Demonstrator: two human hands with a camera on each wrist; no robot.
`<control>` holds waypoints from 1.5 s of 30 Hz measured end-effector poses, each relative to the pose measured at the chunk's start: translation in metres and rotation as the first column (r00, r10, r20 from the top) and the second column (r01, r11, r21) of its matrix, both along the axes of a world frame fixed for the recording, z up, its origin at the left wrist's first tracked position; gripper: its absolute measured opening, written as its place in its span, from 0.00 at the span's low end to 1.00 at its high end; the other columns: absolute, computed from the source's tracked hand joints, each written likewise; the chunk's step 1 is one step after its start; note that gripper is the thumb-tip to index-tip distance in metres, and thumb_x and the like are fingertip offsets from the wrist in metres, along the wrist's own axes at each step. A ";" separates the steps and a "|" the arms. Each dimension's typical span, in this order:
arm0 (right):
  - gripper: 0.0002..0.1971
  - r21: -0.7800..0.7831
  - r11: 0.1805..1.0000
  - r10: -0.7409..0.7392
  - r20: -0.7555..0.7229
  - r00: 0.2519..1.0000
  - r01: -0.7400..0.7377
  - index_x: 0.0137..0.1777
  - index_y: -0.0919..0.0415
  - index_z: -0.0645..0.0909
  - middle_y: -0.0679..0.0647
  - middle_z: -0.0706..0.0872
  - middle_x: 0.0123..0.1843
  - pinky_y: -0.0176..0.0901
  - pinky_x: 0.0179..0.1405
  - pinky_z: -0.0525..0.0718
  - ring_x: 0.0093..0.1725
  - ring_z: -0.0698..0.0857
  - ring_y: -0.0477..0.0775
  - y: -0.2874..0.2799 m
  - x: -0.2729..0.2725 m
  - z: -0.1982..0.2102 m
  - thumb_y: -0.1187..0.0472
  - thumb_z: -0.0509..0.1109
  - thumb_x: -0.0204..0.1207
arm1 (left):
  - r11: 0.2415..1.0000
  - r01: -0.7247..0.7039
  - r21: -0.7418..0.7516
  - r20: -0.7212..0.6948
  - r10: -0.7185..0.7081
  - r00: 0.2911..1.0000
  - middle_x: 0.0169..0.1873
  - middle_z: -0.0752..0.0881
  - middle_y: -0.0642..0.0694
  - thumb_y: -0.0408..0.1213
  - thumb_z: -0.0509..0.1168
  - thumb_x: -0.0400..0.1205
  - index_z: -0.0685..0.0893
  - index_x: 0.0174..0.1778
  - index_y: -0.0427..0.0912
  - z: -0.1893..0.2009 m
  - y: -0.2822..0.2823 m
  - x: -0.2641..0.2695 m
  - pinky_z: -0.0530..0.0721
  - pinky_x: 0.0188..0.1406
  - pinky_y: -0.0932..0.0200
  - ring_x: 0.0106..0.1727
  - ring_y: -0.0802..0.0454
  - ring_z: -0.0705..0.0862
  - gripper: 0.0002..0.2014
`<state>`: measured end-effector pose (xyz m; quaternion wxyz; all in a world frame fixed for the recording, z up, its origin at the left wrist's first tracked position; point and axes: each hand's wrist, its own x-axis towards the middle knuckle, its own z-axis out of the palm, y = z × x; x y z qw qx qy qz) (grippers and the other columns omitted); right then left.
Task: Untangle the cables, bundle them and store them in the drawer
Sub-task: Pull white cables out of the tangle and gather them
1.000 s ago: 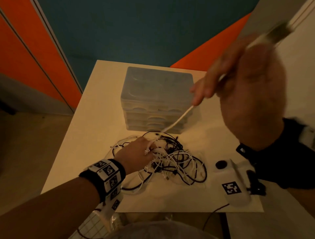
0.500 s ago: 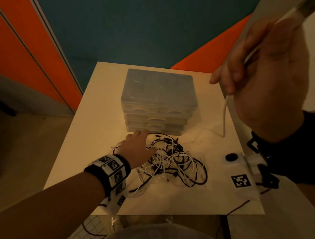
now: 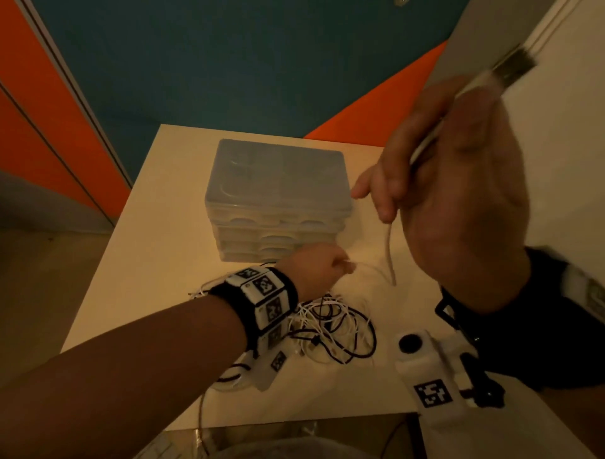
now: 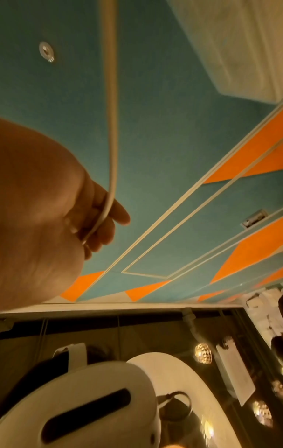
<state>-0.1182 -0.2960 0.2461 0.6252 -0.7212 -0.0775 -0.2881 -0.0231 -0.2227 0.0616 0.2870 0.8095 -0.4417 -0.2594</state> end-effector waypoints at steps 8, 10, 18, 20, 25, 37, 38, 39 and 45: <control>0.10 -0.492 0.856 -0.191 -0.589 0.786 -0.161 0.55 0.48 0.79 0.36 0.79 0.26 0.31 0.24 0.68 0.24 0.73 0.40 -0.025 -0.010 -0.091 0.46 0.71 0.78 | 0.875 -0.336 -0.348 -0.328 0.222 0.918 0.22 0.80 0.57 0.47 0.58 0.88 0.88 0.46 0.51 0.043 0.056 0.013 0.80 0.25 0.63 0.24 0.60 0.78 0.14; 0.22 -0.488 0.837 -0.180 -0.674 0.717 -0.248 0.60 0.46 0.78 0.29 0.84 0.33 0.28 0.30 0.76 0.30 0.81 0.36 -0.027 -0.007 -0.111 0.37 0.74 0.70 | 0.829 -0.380 -0.411 -0.402 0.210 0.891 0.24 0.80 0.54 0.44 0.58 0.88 0.88 0.49 0.45 0.067 0.055 0.012 0.82 0.26 0.64 0.25 0.60 0.80 0.14; 0.09 -0.515 0.835 -0.156 -0.555 0.817 -0.191 0.46 0.50 0.87 0.49 0.90 0.39 0.50 0.42 0.84 0.38 0.86 0.46 -0.014 0.012 -0.112 0.57 0.66 0.83 | 0.737 -0.429 -0.523 -0.603 0.036 0.797 0.40 0.83 0.49 0.52 0.68 0.79 0.88 0.55 0.51 0.110 0.052 0.007 0.88 0.42 0.51 0.37 0.47 0.86 0.13; 0.11 -0.463 0.877 -0.128 -0.483 0.866 -0.128 0.45 0.55 0.87 0.42 0.88 0.35 0.37 0.36 0.80 0.35 0.84 0.40 -0.017 0.014 -0.101 0.60 0.64 0.84 | 0.786 -0.356 -0.505 -0.514 0.057 0.856 0.49 0.85 0.54 0.52 0.69 0.79 0.83 0.62 0.56 0.091 0.062 0.016 0.89 0.53 0.53 0.50 0.52 0.88 0.16; 0.14 -0.498 0.867 -0.170 -0.329 0.929 -0.018 0.51 0.60 0.85 0.32 0.79 0.30 0.25 0.33 0.69 0.32 0.79 0.34 -0.016 0.016 -0.069 0.59 0.58 0.87 | 0.968 -0.101 -0.231 -0.408 -0.003 0.913 0.57 0.88 0.58 0.51 0.75 0.75 0.83 0.65 0.56 0.027 0.072 0.005 0.85 0.62 0.50 0.58 0.60 0.86 0.21; 0.15 -0.431 0.872 -0.278 -0.045 0.959 0.232 0.49 0.59 0.78 0.53 0.78 0.28 0.48 0.26 0.73 0.26 0.75 0.60 -0.029 0.016 0.000 0.60 0.50 0.90 | 0.997 -0.071 0.026 -0.215 0.075 0.974 0.36 0.89 0.57 0.53 0.68 0.81 0.88 0.39 0.57 -0.019 0.104 -0.001 0.86 0.44 0.53 0.38 0.60 0.86 0.08; 0.15 -0.445 0.871 -0.266 -0.073 0.961 0.207 0.47 0.56 0.79 0.61 0.76 0.28 0.45 0.25 0.71 0.25 0.75 0.58 -0.028 0.015 -0.002 0.59 0.51 0.89 | 0.993 -0.116 -0.006 -0.242 0.111 0.964 0.38 0.90 0.57 0.51 0.68 0.82 0.88 0.42 0.56 -0.017 0.104 0.000 0.86 0.44 0.54 0.40 0.60 0.87 0.07; 0.15 -0.459 0.871 -0.247 -0.104 0.963 0.174 0.46 0.53 0.79 0.66 0.75 0.29 0.41 0.24 0.70 0.24 0.75 0.55 -0.026 0.014 -0.006 0.58 0.52 0.89 | 0.983 -0.177 -0.048 -0.298 0.155 0.942 0.42 0.91 0.55 0.48 0.67 0.83 0.88 0.46 0.55 -0.012 0.104 0.002 0.85 0.43 0.57 0.43 0.58 0.87 0.06; 0.16 -0.494 0.869 -0.210 -0.362 0.908 0.004 0.43 0.51 0.82 0.38 0.78 0.27 0.32 0.30 0.66 0.27 0.76 0.38 -0.017 0.010 -0.039 0.54 0.55 0.88 | 0.973 -0.035 -0.230 -0.641 -0.124 0.757 0.69 0.83 0.53 0.36 0.67 0.82 0.77 0.74 0.51 0.042 0.093 -0.003 0.81 0.62 0.66 0.67 0.57 0.83 0.23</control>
